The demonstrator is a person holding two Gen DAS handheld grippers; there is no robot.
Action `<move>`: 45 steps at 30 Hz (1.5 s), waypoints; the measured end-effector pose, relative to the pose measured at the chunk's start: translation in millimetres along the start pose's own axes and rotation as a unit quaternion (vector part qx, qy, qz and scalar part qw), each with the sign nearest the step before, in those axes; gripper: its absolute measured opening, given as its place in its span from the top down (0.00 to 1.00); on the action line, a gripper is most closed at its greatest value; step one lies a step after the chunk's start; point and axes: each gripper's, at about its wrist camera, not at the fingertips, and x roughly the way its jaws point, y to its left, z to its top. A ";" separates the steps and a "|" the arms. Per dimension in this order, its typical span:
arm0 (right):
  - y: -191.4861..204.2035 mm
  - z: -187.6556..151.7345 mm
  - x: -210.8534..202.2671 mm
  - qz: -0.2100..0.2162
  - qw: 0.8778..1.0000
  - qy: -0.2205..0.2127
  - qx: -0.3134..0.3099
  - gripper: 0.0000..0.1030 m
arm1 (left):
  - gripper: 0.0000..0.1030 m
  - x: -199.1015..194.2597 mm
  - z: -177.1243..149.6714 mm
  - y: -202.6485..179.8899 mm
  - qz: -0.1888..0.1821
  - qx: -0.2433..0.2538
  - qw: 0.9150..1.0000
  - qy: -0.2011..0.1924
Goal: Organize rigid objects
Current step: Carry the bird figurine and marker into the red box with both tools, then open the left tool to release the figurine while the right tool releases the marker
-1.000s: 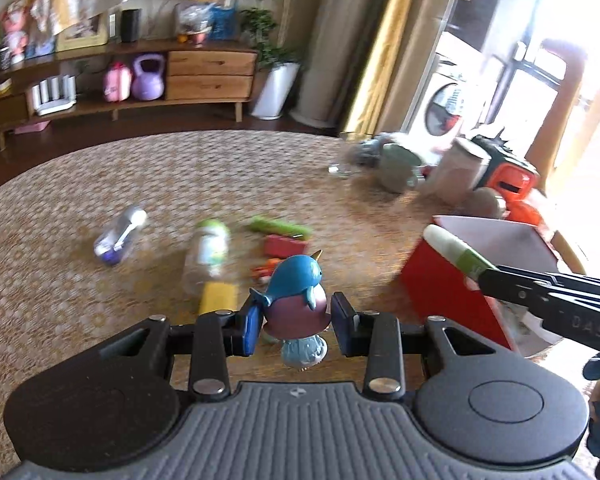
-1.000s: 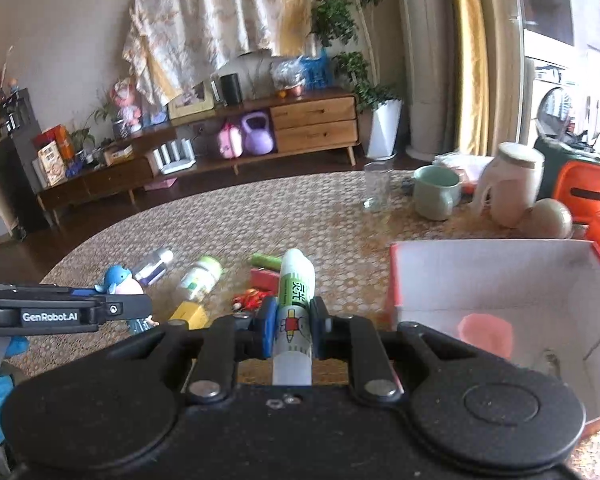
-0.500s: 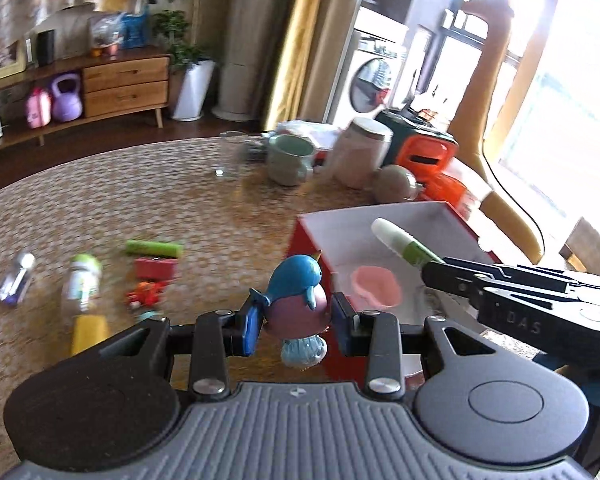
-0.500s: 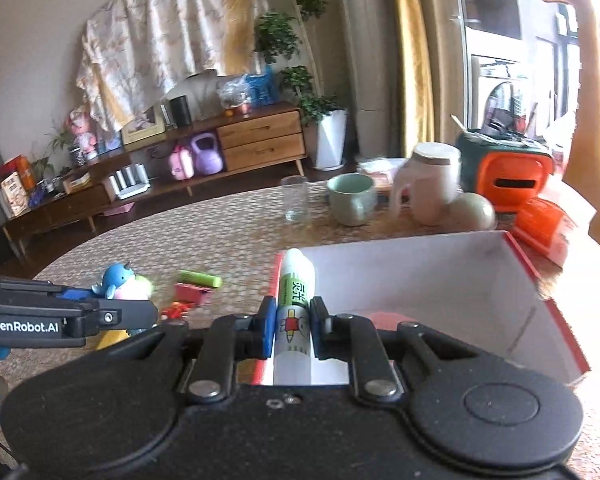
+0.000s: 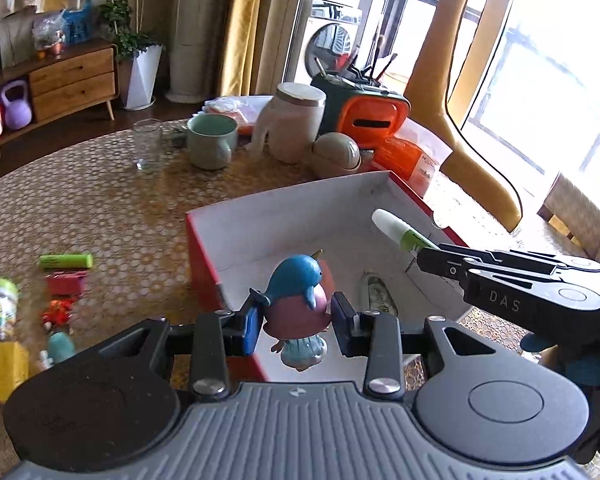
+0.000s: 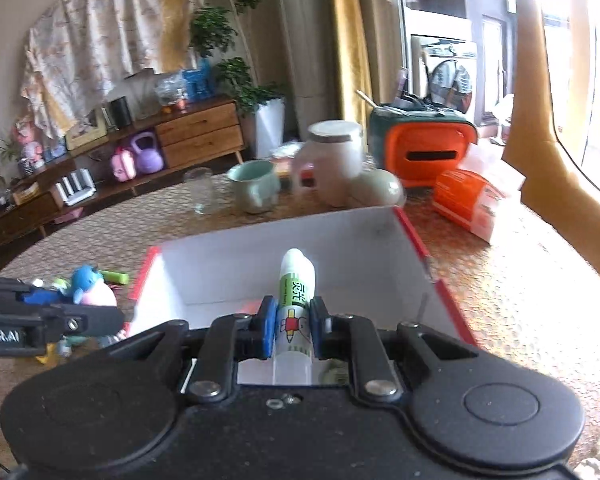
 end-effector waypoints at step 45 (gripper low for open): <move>-28.6 -7.4 83.1 -0.006 0.991 0.129 -0.014 0.71 | 0.61 149.2 0.4 -29.2 0.017 0.019 0.978 0.208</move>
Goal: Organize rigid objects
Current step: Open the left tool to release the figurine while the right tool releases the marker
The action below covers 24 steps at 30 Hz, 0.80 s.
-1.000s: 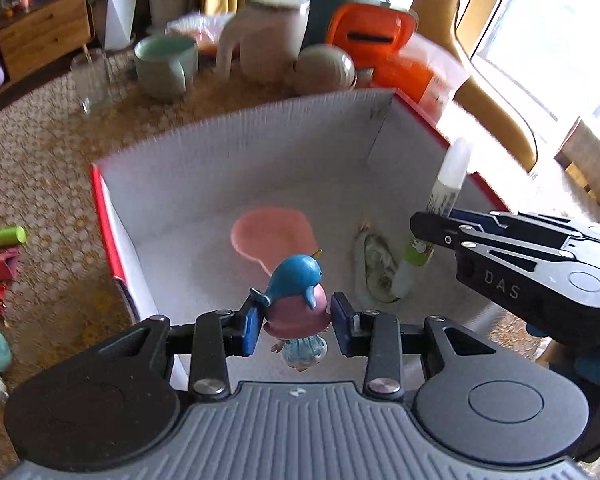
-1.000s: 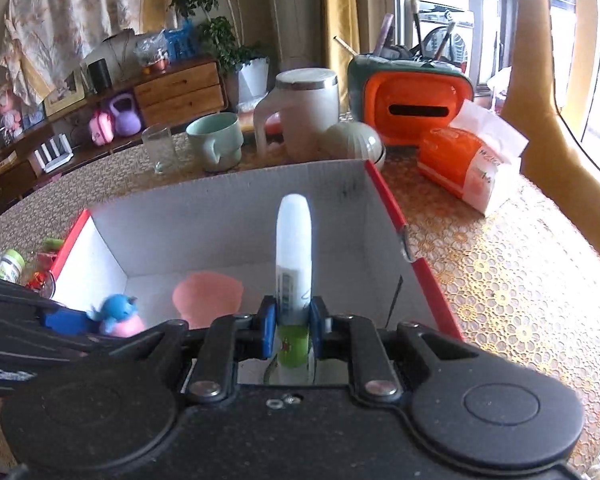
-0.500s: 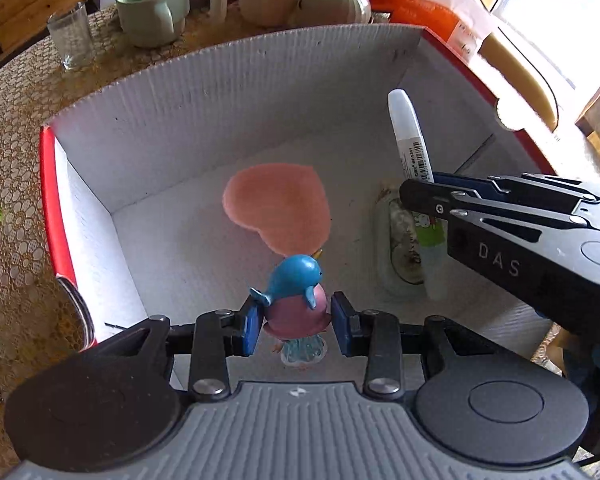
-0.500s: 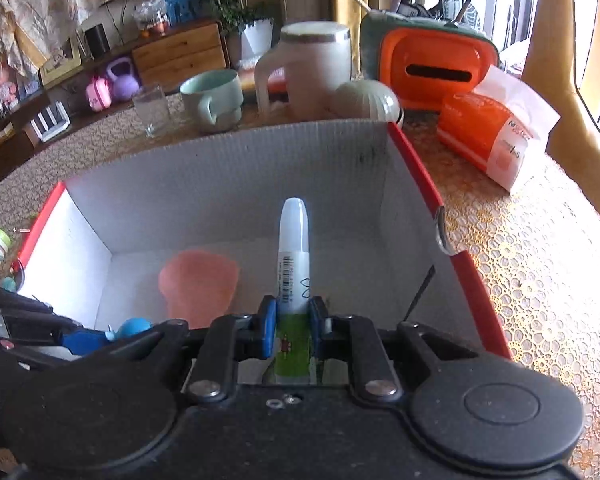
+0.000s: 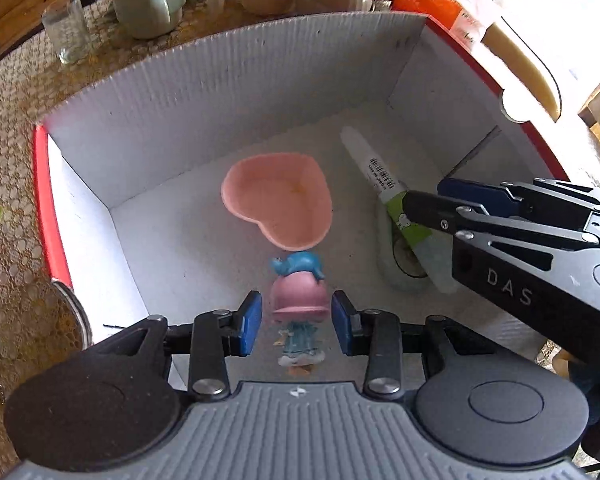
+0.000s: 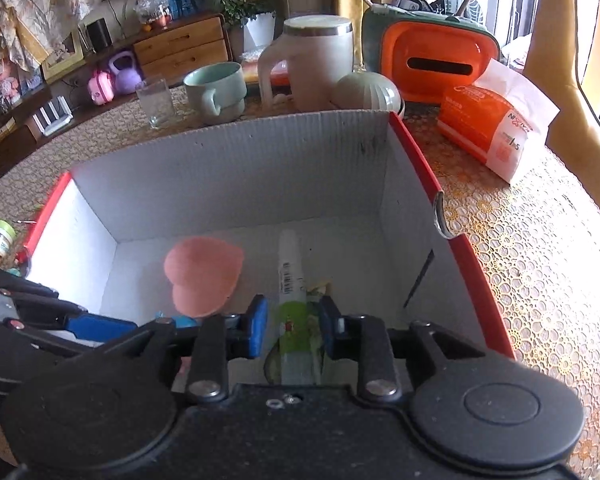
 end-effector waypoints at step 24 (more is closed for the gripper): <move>41.3 -9.3 -88.3 0.046 0.996 -0.083 0.000 0.40 | 0.54 -93.1 -48.9 28.3 0.001 -0.021 0.990 -0.141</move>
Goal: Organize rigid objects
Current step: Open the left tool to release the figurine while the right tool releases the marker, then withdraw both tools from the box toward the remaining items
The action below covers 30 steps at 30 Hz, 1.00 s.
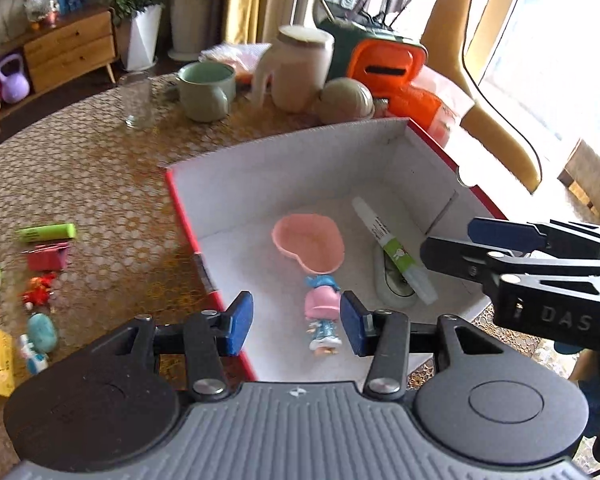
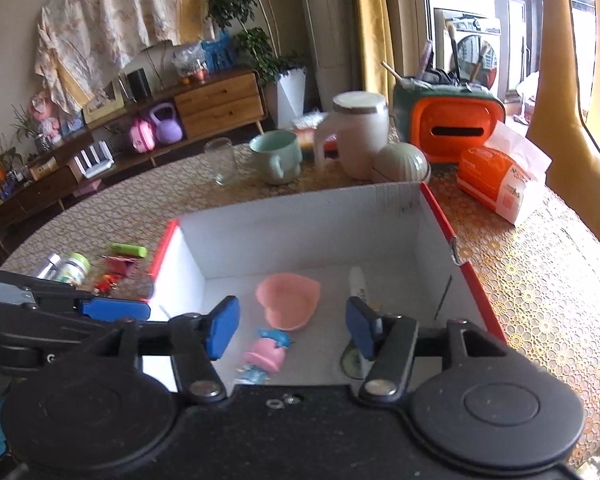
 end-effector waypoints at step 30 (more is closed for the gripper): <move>95.9 -28.9 -38.2 0.060 0.997 -0.055 -0.018 0.07 | 0.32 -94.6 -64.5 76.8 0.016 -0.049 0.996 -0.076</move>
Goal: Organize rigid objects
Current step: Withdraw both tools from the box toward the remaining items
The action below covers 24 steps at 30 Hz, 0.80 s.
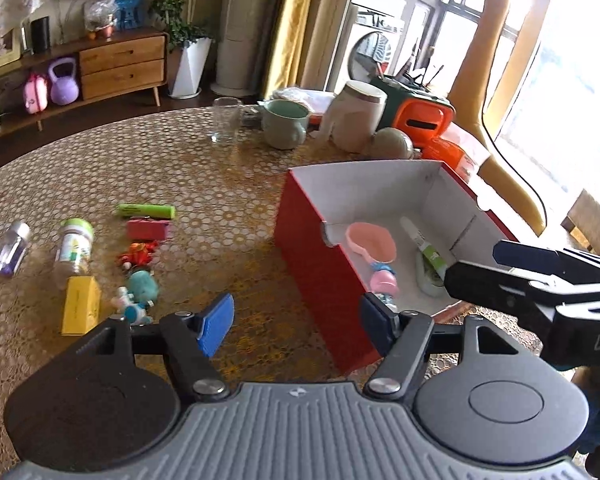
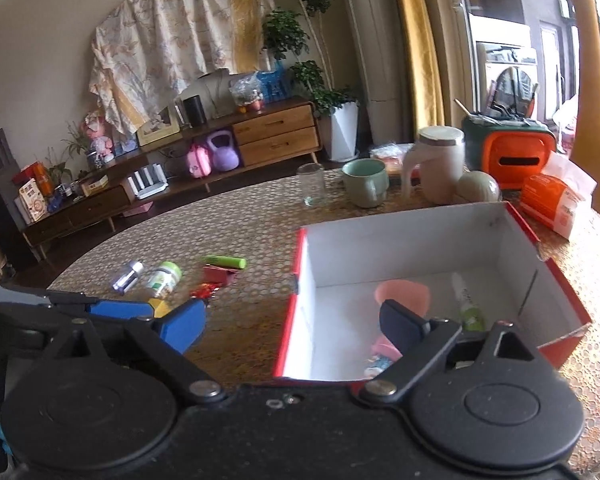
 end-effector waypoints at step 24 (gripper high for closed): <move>93.0 -14.8 49.8 0.061 0.995 0.018 -0.073 0.03 | 0.15 -45.9 -13.0 121.1 0.057 -0.057 0.995 -0.052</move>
